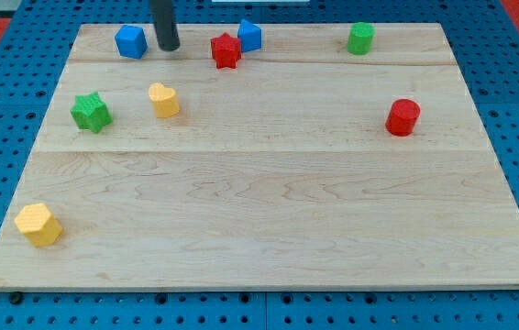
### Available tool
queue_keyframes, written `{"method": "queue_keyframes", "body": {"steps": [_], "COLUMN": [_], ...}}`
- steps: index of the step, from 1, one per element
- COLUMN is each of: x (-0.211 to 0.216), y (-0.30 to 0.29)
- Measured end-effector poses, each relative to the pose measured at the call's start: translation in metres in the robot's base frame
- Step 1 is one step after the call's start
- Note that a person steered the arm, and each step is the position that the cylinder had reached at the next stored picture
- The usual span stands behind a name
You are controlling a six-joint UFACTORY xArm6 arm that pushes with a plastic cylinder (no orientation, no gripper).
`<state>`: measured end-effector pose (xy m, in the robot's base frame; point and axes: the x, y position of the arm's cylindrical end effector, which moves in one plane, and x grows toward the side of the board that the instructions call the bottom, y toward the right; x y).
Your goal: Push the red star to the center of the board
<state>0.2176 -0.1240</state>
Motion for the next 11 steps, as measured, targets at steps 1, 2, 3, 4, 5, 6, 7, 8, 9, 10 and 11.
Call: {"method": "queue_keyframes", "body": {"steps": [1, 2, 3, 4, 5, 6, 7, 8, 9, 10, 11], "x": [-0.019, 0.003, 0.045, 0.094, 0.144, 0.143, 0.11, 0.113, 0.135, 0.136, 0.157], "y": [0.034, 0.067, 0.063, 0.063, 0.063, 0.063, 0.075, 0.094, 0.124, 0.13, 0.126]}}
